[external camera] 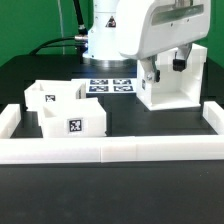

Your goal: Assemble drawer

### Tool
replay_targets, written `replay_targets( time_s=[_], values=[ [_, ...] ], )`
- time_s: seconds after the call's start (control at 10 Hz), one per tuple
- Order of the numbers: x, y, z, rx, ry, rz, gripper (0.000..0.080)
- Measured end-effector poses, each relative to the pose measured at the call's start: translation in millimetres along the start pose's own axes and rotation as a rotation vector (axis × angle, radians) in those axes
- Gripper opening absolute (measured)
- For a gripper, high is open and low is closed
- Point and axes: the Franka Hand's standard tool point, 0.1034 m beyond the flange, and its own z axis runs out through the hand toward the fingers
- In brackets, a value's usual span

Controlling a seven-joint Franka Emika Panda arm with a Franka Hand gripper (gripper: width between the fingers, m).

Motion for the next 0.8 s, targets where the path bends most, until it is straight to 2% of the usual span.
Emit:
replay_targets(
  time_s=[0.1,0.6,0.7,0.8],
  values=[
    [0.2,-3.7,-7.2,-0.005,0.006,0.073,0.065],
    [1.2,-7.7,-3.4,0.01,0.007,0.389,0.065],
    [0.0,-17.0,-5.4,0.009,0.001,0.485,0.065],
    [-2.9,-32.4,-5.4,0.011,-0.012,0.5,0.065]
  ],
)
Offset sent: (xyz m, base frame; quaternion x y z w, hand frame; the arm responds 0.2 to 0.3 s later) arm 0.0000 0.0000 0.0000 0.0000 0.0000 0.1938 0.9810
